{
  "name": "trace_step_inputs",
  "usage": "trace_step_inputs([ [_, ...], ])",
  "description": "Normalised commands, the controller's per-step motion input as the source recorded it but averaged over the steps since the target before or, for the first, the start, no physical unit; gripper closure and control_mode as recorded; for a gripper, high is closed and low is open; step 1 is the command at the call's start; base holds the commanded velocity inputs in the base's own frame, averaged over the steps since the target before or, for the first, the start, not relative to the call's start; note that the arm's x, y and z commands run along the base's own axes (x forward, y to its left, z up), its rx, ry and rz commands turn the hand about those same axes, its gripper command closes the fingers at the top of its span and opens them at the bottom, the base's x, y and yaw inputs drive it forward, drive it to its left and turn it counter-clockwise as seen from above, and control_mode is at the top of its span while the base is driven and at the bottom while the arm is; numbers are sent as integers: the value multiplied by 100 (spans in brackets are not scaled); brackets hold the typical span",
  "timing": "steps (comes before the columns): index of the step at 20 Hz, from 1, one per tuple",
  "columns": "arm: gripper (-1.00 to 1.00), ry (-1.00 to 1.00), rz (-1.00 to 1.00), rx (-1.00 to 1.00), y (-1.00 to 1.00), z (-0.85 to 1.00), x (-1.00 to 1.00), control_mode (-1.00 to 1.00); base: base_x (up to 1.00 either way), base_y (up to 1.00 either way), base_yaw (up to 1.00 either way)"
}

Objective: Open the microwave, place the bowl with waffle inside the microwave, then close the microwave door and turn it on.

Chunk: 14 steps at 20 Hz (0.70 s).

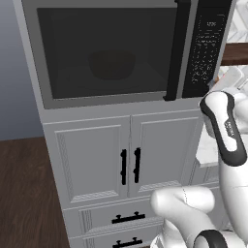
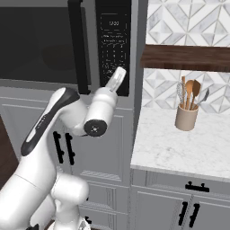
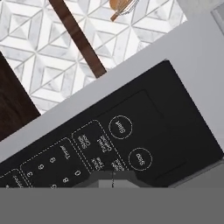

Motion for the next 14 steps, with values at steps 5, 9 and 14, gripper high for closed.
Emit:
trace_step_inputs([
  [5,100,0,0,0,-20,0,33,-100,0,0,0],
  [9,100,0,0,0,-8,0,56,-100,0,0,0],
  [14,100,0,0,0,0,-5,53,-100,0,0,0],
])
